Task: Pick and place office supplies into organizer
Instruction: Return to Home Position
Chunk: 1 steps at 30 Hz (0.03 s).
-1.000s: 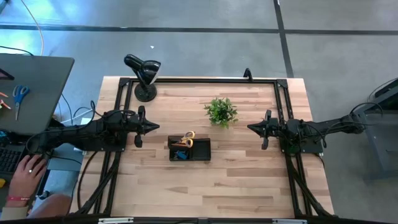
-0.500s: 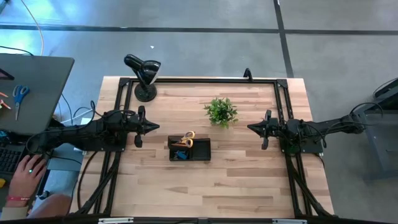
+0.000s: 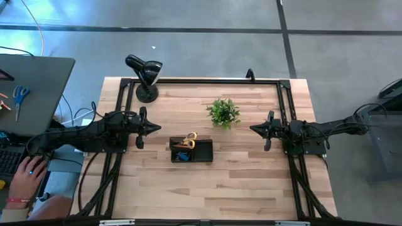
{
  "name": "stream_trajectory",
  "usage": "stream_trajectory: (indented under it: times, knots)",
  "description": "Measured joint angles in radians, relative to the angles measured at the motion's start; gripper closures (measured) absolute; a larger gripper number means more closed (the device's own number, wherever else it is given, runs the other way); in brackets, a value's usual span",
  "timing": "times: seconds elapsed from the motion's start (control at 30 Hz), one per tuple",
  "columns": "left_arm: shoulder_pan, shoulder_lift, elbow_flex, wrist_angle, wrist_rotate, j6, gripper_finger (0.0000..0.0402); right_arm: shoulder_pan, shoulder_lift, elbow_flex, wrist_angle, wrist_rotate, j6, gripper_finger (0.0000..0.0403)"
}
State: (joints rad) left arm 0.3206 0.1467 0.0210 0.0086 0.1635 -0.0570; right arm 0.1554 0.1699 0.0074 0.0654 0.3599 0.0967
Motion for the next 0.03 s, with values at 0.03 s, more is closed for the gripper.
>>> stream_trajectory:
  times: [0.03]
  knots:
    - [0.000,0.000,0.000,0.000,0.000,0.000,0.0401,0.000,0.000,0.000,0.000,0.000,0.000,0.0402]
